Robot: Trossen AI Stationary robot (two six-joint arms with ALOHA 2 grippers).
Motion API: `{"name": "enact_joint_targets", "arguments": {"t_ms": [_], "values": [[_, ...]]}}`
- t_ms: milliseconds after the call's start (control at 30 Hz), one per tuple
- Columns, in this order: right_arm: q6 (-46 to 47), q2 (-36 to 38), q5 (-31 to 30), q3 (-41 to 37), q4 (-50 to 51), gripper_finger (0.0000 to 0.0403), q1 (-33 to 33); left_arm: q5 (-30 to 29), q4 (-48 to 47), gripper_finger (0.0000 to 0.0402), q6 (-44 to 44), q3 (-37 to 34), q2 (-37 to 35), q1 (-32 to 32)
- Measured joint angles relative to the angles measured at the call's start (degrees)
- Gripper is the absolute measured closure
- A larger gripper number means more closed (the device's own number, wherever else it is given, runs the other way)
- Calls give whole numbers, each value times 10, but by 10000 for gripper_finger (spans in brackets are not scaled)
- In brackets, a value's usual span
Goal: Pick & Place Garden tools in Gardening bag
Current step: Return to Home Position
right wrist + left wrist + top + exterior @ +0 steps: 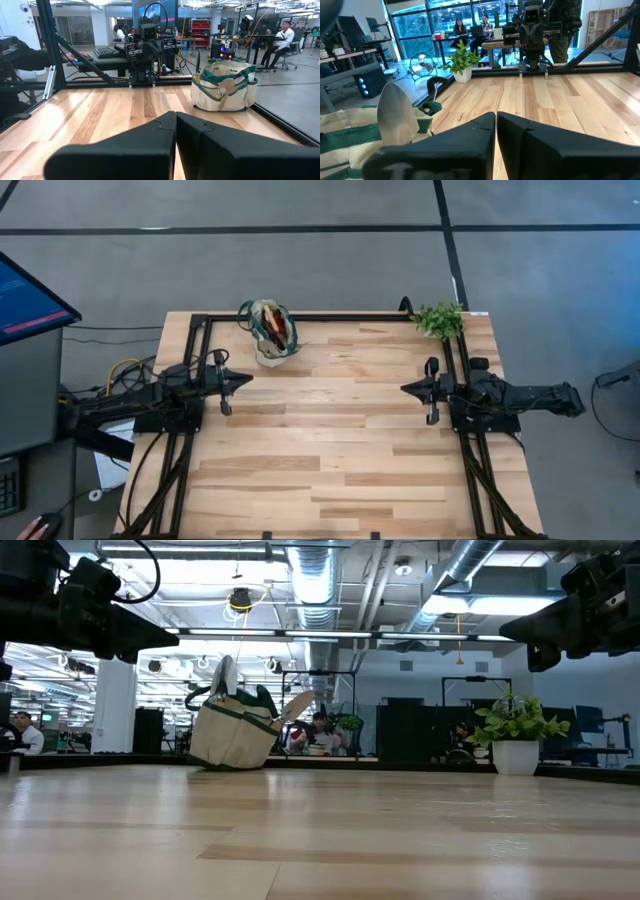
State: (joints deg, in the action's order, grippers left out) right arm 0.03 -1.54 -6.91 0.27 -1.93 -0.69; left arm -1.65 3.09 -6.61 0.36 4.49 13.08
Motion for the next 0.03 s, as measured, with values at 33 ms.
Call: {"name": "enact_joint_targets", "arguments": {"t_ms": [33], "values": [[0, 0, 0, 0, 0, 403, 0, 0, 0, 394, 0, 0, 0, 0]]}}
